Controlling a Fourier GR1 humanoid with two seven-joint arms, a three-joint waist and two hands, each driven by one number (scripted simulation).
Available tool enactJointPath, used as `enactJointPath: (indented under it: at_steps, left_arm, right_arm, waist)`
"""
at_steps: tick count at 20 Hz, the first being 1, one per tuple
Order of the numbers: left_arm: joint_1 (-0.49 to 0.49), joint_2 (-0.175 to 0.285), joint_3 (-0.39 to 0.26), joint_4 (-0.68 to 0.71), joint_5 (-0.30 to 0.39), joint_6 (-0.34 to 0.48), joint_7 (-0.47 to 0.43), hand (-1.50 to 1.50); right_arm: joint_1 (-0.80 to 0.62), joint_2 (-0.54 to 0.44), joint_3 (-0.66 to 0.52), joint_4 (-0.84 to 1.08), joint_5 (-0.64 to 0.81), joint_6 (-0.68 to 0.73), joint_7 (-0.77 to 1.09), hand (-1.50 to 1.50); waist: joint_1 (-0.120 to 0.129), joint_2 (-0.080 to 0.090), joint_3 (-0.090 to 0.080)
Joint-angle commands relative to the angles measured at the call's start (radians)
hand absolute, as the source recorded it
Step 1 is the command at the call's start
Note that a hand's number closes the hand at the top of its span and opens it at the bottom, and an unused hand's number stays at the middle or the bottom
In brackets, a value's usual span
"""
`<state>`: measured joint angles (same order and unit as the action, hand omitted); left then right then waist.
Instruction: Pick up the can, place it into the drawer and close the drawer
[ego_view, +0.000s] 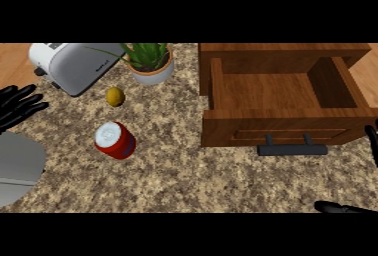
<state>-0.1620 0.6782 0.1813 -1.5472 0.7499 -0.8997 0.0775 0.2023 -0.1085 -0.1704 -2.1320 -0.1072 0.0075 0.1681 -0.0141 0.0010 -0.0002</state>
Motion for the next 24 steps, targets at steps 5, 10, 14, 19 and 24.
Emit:
enactJointPath:
  at_steps: [5,10,14,19,24]
  left_arm:
    - [0.0,0.075,0.057,0.121,0.131,-0.11,0.056,-1.5]
    - [-0.009,0.08,-0.01,0.123,0.232,-0.022,0.155,-1.5]
    - [-0.046,0.108,-0.075,0.138,0.355,0.046,0.245,-1.5]
    - [-0.087,0.123,-0.097,0.187,0.426,0.064,0.327,-1.5]
    - [-0.134,-0.007,-0.135,0.141,0.324,0.133,0.344,-1.5]
  right_arm:
    - [0.112,0.0,-0.101,0.013,-0.097,0.101,-0.099,-1.5]
    - [0.124,-0.047,-0.168,0.03,-0.148,0.163,-0.103,-1.5]
    - [0.197,-0.053,-0.223,0.017,-0.223,0.224,-0.125,-1.5]
    - [0.216,-0.034,-0.251,0.014,-0.226,0.254,-0.158,-1.5]
    - [0.219,-0.025,-0.275,-0.043,-0.251,0.26,-0.083,-1.5]
  waist:
    - [0.009,-0.002,0.001]
    - [0.01,-0.002,0.001]
    - [-0.002,-0.002,0.001]
    - [-0.002,-0.001,0.001]
    - [0.004,-0.001,0.0]
